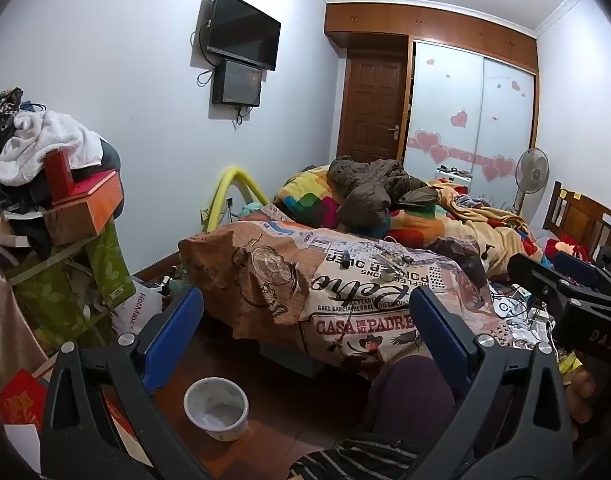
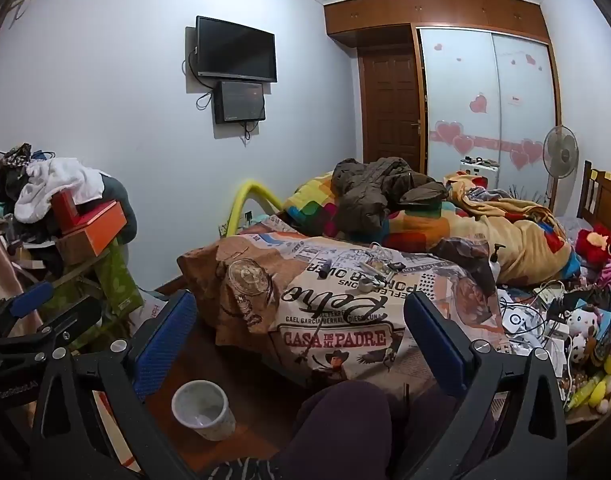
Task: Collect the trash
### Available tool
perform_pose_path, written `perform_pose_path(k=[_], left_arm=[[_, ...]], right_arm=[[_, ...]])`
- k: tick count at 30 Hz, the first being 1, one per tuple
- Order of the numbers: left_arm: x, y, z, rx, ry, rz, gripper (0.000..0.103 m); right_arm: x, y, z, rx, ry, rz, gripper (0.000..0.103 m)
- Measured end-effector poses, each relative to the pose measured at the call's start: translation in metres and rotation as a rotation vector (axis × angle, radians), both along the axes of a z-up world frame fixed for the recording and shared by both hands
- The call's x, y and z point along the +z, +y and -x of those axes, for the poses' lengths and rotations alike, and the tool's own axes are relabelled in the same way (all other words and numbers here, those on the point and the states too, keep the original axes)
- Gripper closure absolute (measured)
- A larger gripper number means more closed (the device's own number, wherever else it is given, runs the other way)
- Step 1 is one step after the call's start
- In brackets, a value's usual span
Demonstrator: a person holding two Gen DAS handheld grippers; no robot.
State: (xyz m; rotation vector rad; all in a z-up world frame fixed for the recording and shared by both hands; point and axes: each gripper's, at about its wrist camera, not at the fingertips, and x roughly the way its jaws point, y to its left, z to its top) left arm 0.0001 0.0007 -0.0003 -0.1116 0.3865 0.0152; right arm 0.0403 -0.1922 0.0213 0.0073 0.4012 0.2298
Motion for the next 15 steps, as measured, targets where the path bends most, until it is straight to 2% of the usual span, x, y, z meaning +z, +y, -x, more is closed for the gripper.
perform_pose_path(k=[15], left_arm=[[-0.001, -0.011, -0.011, -0.011, 0.016, -0.014, 0.000]], right_arm=[[0.003, -0.003, 0.002, -0.007, -0.010, -0.014, 0.000]])
